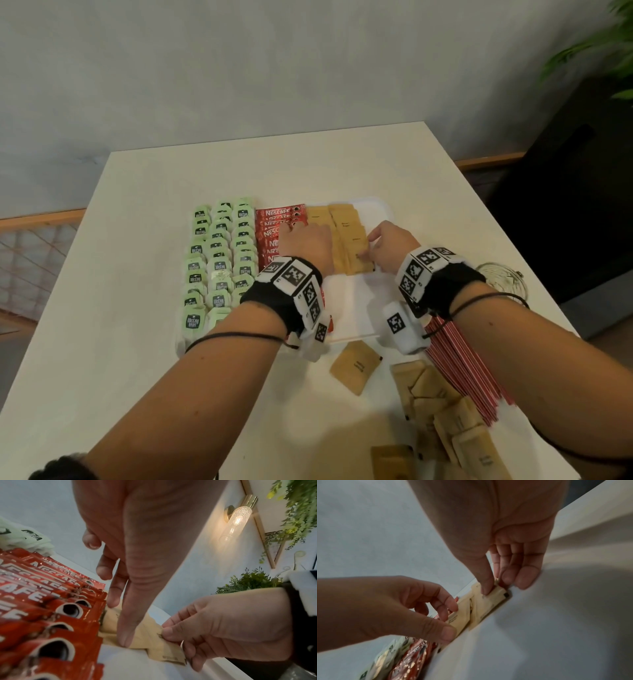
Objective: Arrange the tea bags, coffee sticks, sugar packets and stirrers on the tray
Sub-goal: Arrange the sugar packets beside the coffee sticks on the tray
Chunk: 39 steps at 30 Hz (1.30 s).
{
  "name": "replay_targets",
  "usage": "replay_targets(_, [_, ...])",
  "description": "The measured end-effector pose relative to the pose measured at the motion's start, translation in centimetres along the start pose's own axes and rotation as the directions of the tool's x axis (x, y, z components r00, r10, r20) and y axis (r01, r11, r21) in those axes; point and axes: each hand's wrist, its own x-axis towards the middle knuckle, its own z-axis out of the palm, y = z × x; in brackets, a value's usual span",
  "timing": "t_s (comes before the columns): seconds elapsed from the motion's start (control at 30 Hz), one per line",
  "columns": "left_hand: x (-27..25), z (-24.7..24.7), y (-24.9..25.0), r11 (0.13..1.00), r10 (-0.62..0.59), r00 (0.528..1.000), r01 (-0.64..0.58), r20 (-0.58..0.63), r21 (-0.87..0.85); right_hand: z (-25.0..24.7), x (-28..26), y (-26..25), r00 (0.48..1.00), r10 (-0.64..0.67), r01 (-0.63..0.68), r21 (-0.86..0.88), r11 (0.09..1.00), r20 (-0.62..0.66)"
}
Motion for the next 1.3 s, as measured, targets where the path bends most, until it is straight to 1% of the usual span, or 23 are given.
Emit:
replay_targets(0.17, [-0.1, -0.1, 0.0, 1.000, 0.008, 1.000, -0.008, 0.007, 0.006, 0.2, 0.2, -0.1, 1.000, 0.006, -0.006, -0.011, 1.000, 0.004])
replay_targets(0.27, [-0.9, -0.9, 0.1, 0.998, 0.040, 0.999, -0.040, 0.002, 0.040, -0.6, -0.7, -0.6, 1.000, 0.012, -0.012, 0.044, 0.999, -0.003])
replay_targets(0.37, [-2.8, -1.9, 0.4, 0.995, 0.096, 0.995, -0.096, -0.026, 0.025, -2.2, -3.3, -0.9, 0.999, -0.041, 0.044, 0.116, 0.992, -0.026])
replay_targets(0.47, [-6.1, -1.6, 1.0, 0.975, 0.201, 0.976, -0.208, -0.087, -0.079, -3.6, -7.3, -0.1, 0.993, -0.121, 0.121, 0.164, 0.979, -0.012])
replay_targets(0.53, [-8.4, -0.6, 1.4, 0.938, 0.256, 0.961, -0.273, -0.104, -0.213, -3.9, -10.1, 1.1, 0.990, -0.144, 0.142, 0.181, 0.973, -0.004])
replay_targets(0.6, [-10.6, 0.4, 1.9, 0.890, 0.278, 0.956, -0.293, -0.092, -0.350, -3.8, -12.9, 2.7, 0.990, -0.144, 0.141, 0.172, 0.975, 0.008])
replay_targets(0.63, [-11.4, 0.9, 2.2, 0.881, 0.283, 0.955, -0.295, -0.089, -0.370, -3.8, -14.0, 3.4, 0.990, -0.142, 0.137, 0.158, 0.978, 0.018])
replay_targets(0.67, [-12.1, 1.4, 2.5, 0.883, 0.288, 0.954, -0.298, -0.081, -0.363, -3.8, -15.2, 4.2, 0.990, -0.137, 0.132, 0.136, 0.982, 0.031])
replay_targets(0.73, [-13.2, 2.4, 2.9, 0.905, 0.305, 0.951, -0.307, -0.051, -0.296, -3.7, -17.1, 5.8, 0.990, -0.123, 0.118, 0.071, 0.991, 0.066])
replay_targets(0.83, [-14.3, 3.7, 3.2, 0.942, 0.322, 0.946, -0.319, 0.016, -0.103, -3.7, -19.5, 7.9, 0.987, -0.109, 0.112, -0.015, 0.994, 0.116])
replay_targets(0.93, [-15.3, 4.5, 3.7, 0.944, 0.327, 0.943, -0.329, 0.058, 0.031, -3.4, -21.5, 9.6, 0.988, -0.078, 0.084, -0.039, 0.996, 0.131])
replay_targets(1.0, [-15.9, 4.8, 4.0, 0.942, 0.330, 0.942, -0.332, 0.060, 0.047, -3.0, -22.6, 10.6, 0.988, -0.073, 0.083, -0.074, 0.994, 0.138])
replay_targets(1.17, [-17.5, 5.2, 5.1, 0.947, 0.320, 0.943, -0.320, 0.088, -0.010, -1.4, -25.0, 12.5, 0.978, -0.050, 0.097, -0.228, 0.969, 0.203])
replay_targets(1.23, [-18.0, 5.4, 5.3, 0.958, 0.287, 0.953, -0.284, 0.096, -0.040, -0.5, -25.7, 12.9, 0.983, -0.045, 0.101, -0.317, 0.943, 0.179])
replay_targets(1.3, [-18.3, 5.6, 5.4, 0.963, 0.263, 0.962, -0.257, 0.080, -0.075, 0.1, -26.2, 13.0, 0.988, -0.041, 0.091, -0.351, 0.932, 0.149])
